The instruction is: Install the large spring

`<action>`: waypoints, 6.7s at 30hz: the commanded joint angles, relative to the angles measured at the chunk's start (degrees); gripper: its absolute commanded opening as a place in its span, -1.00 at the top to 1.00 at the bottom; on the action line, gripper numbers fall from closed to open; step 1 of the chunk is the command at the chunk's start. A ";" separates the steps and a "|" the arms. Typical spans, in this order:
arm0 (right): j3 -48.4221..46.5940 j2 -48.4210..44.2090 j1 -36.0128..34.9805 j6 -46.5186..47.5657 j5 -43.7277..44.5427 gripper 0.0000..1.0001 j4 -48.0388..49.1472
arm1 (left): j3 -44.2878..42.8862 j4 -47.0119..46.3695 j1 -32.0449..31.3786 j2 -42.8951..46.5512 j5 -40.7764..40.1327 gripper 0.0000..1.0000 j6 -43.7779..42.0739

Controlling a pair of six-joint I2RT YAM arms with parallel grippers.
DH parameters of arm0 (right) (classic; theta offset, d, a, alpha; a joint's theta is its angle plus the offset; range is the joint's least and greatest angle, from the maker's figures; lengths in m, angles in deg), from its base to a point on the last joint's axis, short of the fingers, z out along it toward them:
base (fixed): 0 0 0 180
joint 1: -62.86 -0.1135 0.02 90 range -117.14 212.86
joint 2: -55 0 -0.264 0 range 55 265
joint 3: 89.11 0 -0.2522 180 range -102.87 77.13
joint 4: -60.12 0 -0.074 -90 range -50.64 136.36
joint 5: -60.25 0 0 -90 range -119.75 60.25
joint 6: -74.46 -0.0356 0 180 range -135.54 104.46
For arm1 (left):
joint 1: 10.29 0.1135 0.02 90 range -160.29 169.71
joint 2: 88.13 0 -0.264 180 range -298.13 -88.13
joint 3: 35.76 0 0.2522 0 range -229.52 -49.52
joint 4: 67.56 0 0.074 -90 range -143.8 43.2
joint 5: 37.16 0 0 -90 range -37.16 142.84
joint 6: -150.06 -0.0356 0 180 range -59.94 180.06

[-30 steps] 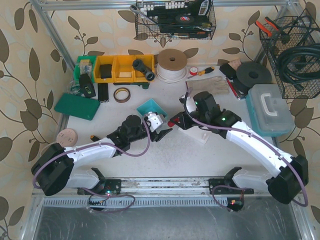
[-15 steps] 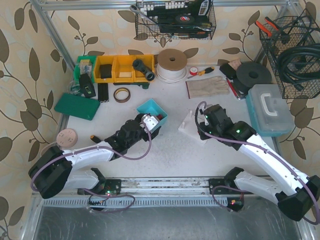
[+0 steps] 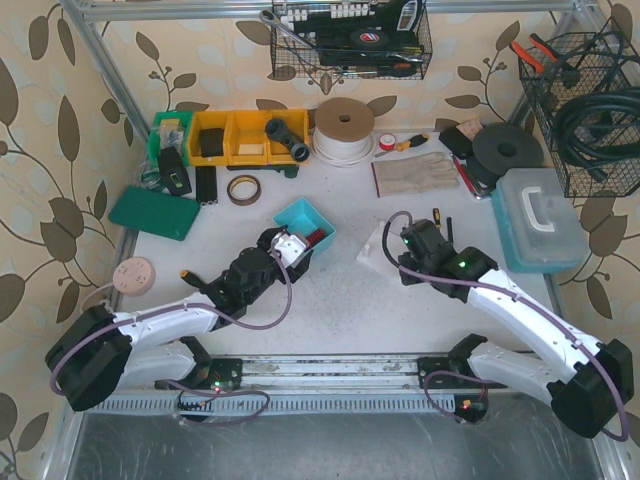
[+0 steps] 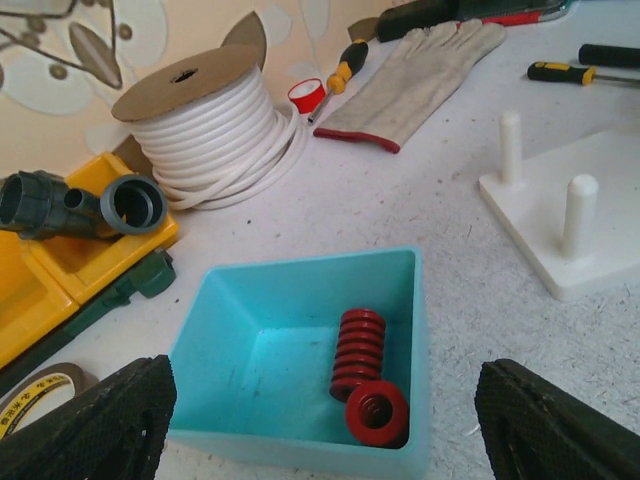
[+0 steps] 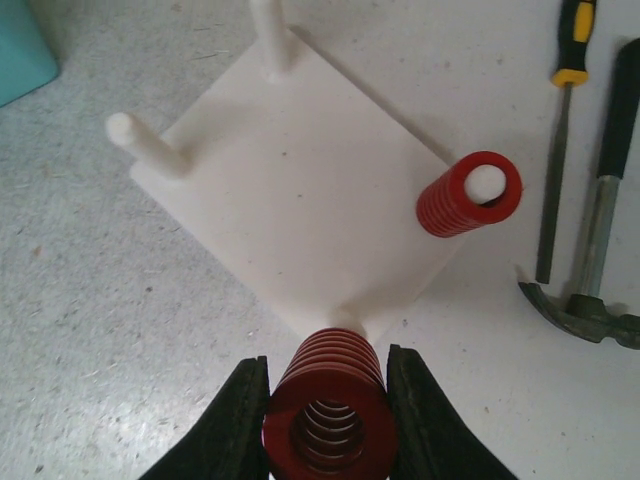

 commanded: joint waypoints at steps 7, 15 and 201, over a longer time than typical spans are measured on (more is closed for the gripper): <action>3.53 1.09 4.52 -1.00 -0.92 1.00 6.29 | 0.04 -1.83 -0.05 2.42 1.79 -0.70 -0.23; 5.69 3.24 5.90 -1.64 -2.72 1.00 8.34 | 0.07 -1.71 -0.05 2.44 2.00 -0.71 -0.63; -56.66 60.89 -12.56 1.63 -11.79 0.44 -6.70 | -39.04 45.68 35.10 -24.83 42.43 0.40 60.06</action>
